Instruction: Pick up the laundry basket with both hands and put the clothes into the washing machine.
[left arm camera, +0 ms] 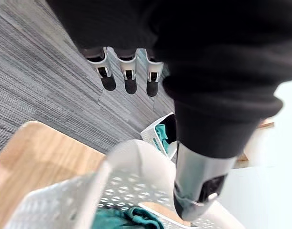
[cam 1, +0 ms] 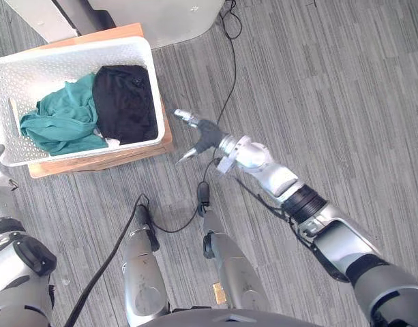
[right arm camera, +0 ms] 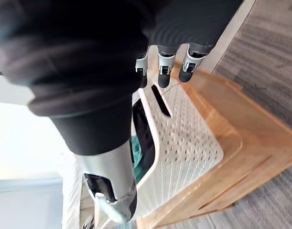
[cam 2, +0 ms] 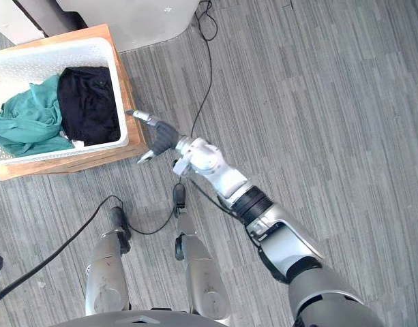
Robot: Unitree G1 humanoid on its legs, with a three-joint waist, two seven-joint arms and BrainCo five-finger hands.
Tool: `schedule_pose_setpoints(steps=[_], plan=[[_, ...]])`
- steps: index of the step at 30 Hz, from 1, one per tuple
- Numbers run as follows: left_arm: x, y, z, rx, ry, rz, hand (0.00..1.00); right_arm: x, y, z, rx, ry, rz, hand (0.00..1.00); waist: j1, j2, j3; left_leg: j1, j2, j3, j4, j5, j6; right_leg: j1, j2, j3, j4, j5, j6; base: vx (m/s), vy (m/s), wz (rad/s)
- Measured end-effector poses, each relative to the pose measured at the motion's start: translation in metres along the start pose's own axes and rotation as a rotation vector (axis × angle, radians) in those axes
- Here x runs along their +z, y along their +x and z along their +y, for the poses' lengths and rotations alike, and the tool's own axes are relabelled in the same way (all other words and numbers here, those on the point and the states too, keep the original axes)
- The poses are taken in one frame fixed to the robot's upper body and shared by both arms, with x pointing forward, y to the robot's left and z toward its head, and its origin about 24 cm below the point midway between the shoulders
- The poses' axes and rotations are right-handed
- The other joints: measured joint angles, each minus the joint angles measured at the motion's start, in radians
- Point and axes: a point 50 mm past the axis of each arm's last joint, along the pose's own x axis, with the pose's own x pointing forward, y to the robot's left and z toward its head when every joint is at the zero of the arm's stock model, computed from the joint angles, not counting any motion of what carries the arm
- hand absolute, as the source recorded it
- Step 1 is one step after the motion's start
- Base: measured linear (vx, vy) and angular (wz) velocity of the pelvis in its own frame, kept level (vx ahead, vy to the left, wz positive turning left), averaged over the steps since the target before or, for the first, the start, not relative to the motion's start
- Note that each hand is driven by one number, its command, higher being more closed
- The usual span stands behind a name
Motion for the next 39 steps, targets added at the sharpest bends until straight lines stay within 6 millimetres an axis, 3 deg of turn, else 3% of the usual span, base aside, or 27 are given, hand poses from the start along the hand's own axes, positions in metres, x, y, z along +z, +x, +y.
schedule_pose_setpoints(steps=[6, 12, 17, 22, 26, 30, 34, 39], plan=[[-0.005, 0.0, -0.01, -0.036, 0.033, 0.027, 0.0, -0.036, -0.015, -0.073, -0.276, -0.002, 0.203, 0.0, 0.0, 0.0, 0.0, 0.004, -0.015, -0.017, -0.035, 0.023, -0.002, 0.001, -0.006, -0.016, 0.0, 0.006, 0.001, 0.05, -0.017, 0.1], [0.003, 0.001, -0.018, -0.051, 0.012, 0.005, 0.0, -0.042, -0.028, -0.104, -0.436, 0.075, 0.243, 0.0, 0.002, 0.0, 0.0, 0.002, -0.017, -0.024, -0.049, 0.035, -0.005, -0.002, -0.006, -0.019, 0.0, 0.005, -0.001, 0.02, -0.011, 0.04], [0.018, 0.0, -0.032, -0.097, 0.053, -0.059, 0.0, -0.034, -0.031, -0.128, -0.532, 0.106, 0.233, 0.0, 0.004, 0.001, 0.001, -0.008, -0.016, -0.035, -0.053, 0.049, -0.009, -0.009, -0.006, -0.046, 0.0, -0.015, -0.015, 0.02, -0.021, 0.07], [0.045, -0.002, -0.058, -0.162, 0.046, -0.15, 0.0, -0.023, -0.021, -0.135, -0.576, 0.12, 0.206, 0.0, 0.009, 0.003, 0.002, -0.047, -0.016, -0.047, -0.052, 0.055, -0.01, -0.041, -0.01, -0.065, 0.0, -0.006, -0.025, 0.04, 0.0, 0.08], [0.062, -0.005, -0.074, -0.19, 0.036, -0.199, 0.0, -0.024, -0.01, -0.125, -0.554, 0.159, 0.216, 0.0, 0.021, 0.007, 0.004, -0.052, -0.016, -0.051, -0.058, 0.055, -0.01, -0.045, -0.011, -0.073, 0.0, -0.006, -0.025, 0.07, 0.01, 0.04], [0.078, -0.009, -0.086, -0.212, 0.042, -0.259, 0.0, -0.006, 0.014, -0.117, -0.504, 0.16, 0.178, 0.0, 0.03, 0.015, 0.009, -0.054, -0.02, -0.048, -0.072, 0.058, -0.013, -0.055, -0.014, -0.073, 0.0, -0.006, -0.025, 0.06, 0.005, -0.01], [0.081, -0.014, -0.108, -0.26, 0.068, -0.274, 0.0, 0.001, 0.026, -0.106, -0.462, 0.159, 0.159, 0.0, 0.033, 0.032, 0.015, -0.061, -0.031, -0.037, -0.09, 0.068, -0.01, -0.071, -0.024, -0.073, 0.0, -0.008, -0.023, 0.02, 0.005, 0.03], [0.082, -0.018, -0.119, -0.271, 0.06, -0.286, 0.0, -0.003, 0.034, -0.091, -0.427, 0.181, 0.18, 0.0, 0.038, 0.047, 0.024, -0.071, -0.032, -0.033, -0.088, 0.068, -0.01, -0.081, -0.026, -0.074, 0.0, -0.008, -0.023, 0.02, 0.005, 0.0]])
